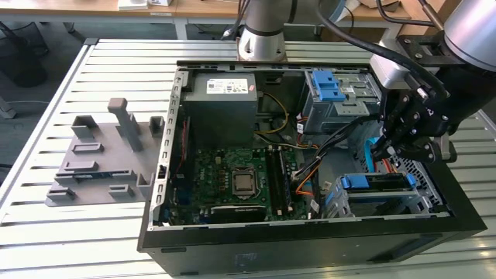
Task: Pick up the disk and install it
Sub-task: 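Insert the second disk wire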
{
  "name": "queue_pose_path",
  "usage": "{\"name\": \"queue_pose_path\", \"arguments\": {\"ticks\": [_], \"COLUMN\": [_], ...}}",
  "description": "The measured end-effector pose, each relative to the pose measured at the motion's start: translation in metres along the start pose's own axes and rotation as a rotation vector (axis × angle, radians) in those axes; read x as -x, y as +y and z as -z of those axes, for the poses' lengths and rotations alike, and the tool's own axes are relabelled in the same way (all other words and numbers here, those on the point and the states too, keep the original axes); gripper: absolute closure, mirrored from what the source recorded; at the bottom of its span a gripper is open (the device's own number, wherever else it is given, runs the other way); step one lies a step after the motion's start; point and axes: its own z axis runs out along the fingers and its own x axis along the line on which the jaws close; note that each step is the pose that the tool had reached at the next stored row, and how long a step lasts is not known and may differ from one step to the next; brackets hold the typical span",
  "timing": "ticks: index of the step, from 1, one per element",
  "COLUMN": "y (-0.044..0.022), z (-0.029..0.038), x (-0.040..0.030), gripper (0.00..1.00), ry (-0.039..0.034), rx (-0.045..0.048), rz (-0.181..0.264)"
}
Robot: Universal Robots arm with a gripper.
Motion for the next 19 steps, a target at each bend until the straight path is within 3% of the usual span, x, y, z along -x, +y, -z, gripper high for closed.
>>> {"name": "queue_pose_path", "arguments": {"ticks": [3,8,12,19], "y": [0.0000,0.0000,0.0000,0.0000], "z": [-0.0014,-0.0038,-0.0079,-0.0088], "x": [-0.0012,-0.0041,-0.0085,-0.0087], "gripper": [0.84,0.84,0.84,0.84], "ry": [0.0033,0.0154,0.0152,0.0153], "rx": [0.0001,0.0004,0.0002,0.0000], "rz": [0.000,0.000,-0.003,-0.009]}}
